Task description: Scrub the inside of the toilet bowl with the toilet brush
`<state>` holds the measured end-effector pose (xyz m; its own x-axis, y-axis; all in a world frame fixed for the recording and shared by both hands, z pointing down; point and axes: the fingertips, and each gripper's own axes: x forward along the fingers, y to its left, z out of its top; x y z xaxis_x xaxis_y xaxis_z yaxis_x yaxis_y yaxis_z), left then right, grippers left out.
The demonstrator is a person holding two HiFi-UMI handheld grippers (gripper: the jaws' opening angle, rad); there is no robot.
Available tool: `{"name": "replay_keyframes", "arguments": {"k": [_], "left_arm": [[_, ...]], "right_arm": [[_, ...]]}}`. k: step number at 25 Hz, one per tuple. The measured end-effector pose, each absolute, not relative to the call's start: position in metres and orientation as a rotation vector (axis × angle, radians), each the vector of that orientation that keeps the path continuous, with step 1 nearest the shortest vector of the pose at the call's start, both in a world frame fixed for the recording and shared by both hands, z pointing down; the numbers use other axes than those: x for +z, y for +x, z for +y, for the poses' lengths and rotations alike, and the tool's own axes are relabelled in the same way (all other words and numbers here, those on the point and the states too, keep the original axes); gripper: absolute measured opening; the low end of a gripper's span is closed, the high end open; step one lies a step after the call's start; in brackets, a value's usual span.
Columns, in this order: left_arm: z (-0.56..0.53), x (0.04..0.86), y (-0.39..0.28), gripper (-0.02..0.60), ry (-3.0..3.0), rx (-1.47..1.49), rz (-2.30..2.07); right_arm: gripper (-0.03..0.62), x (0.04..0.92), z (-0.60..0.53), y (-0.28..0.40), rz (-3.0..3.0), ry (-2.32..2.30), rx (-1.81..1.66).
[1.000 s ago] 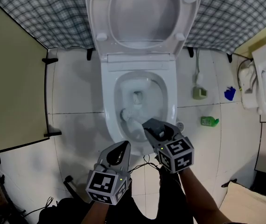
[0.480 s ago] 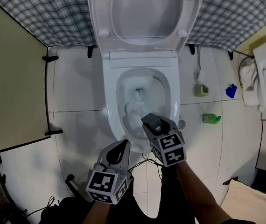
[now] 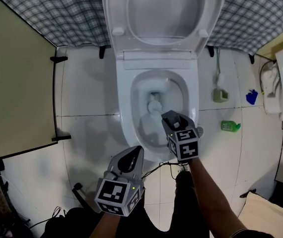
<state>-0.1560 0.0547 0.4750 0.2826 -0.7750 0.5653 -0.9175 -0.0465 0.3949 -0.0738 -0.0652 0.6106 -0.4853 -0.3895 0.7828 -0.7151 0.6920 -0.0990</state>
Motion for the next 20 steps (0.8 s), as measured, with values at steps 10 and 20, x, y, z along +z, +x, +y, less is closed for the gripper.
{"name": "replay_keyframes", "arguments": {"k": [10,20], "left_arm": [[0.054,0.473,-0.154,-0.014,1.84,0.233,-1.524],[0.047,0.472,-0.157,-0.014,1.841,0.221,-1.532]], "right_arm": [[0.23,0.53,-0.009,-0.119,-2.315,0.634,0.525],[0.232,0.572,-0.057,-0.108,-2.226,0.807,0.543]]}}
